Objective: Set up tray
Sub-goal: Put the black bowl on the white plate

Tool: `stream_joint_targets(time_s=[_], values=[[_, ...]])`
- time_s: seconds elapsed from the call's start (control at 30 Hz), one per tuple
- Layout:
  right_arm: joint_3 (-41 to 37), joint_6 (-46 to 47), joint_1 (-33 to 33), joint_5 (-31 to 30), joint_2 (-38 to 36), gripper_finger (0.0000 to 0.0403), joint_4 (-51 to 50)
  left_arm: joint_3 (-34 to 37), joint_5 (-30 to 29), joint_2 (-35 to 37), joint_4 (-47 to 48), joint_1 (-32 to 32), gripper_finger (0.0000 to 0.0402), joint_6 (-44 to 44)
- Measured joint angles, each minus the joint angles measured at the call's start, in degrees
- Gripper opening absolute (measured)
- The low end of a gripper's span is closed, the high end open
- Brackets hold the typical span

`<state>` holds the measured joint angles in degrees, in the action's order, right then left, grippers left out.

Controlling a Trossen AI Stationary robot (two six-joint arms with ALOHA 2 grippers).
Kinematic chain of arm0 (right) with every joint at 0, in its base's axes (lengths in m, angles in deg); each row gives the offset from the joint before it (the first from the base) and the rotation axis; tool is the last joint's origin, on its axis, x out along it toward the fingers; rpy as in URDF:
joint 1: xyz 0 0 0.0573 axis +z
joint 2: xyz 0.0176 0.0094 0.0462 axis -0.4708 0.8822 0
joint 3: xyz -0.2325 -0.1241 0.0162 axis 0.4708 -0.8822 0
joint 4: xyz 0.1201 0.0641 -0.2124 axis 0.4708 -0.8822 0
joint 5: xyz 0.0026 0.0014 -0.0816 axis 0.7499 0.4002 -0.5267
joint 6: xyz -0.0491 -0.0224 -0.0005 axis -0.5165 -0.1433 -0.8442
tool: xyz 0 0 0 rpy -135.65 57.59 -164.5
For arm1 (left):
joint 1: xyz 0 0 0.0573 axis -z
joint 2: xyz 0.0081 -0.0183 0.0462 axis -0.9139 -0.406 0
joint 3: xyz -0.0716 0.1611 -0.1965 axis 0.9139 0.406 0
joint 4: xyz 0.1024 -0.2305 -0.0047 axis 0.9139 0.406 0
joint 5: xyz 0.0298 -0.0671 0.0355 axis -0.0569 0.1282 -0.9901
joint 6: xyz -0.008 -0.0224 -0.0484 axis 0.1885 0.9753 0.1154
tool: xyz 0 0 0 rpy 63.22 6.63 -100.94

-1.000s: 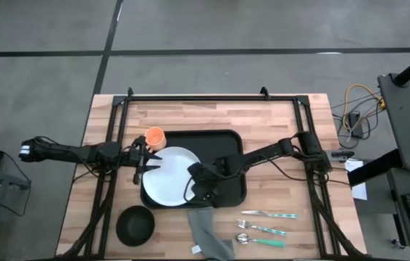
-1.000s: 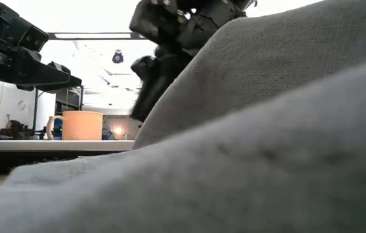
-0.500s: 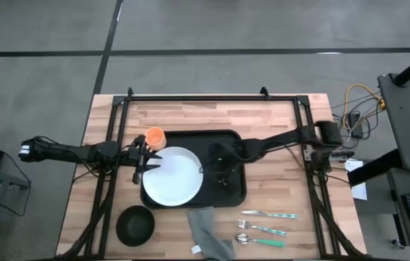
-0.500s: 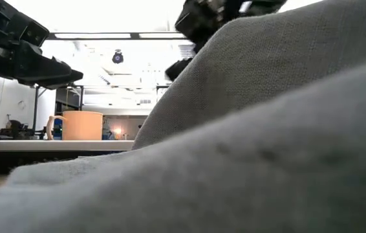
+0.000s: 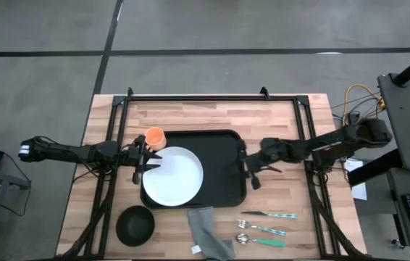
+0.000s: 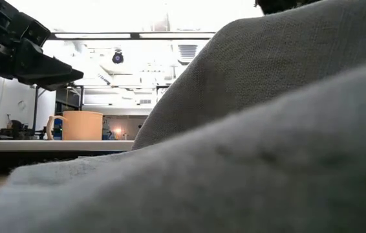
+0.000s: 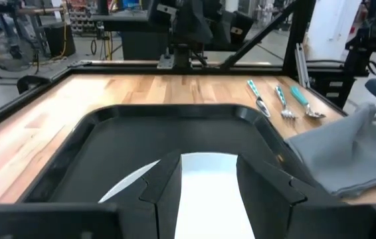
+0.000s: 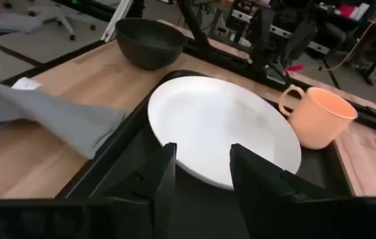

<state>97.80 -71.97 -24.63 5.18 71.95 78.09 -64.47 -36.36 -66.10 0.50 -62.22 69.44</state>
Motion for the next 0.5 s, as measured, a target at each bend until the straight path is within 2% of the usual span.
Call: stream_joint_targets(time_s=[0.13, 0.27, 0.5], values=[[-3.41, -0.1, 0.03, 0.08, -5.18, 0.0135, -0.06, 0.0, 0.12, 0.0, -0.4, 0.0, 0.0128, 0.12], [-5.5, 1.75, -0.59, -0.09, -9.72, 0.0129, -1.57, 0.03, 0.12, -0.67, -0.52, 0.01, 0.0128, 3.98], [-13.47, 3.07, -1.72, -1.56, -18.64, 0.0123, 4.17, 0.07, 0.12, -0.81, -4.49, 0.01, 0.0128, 4.39]])
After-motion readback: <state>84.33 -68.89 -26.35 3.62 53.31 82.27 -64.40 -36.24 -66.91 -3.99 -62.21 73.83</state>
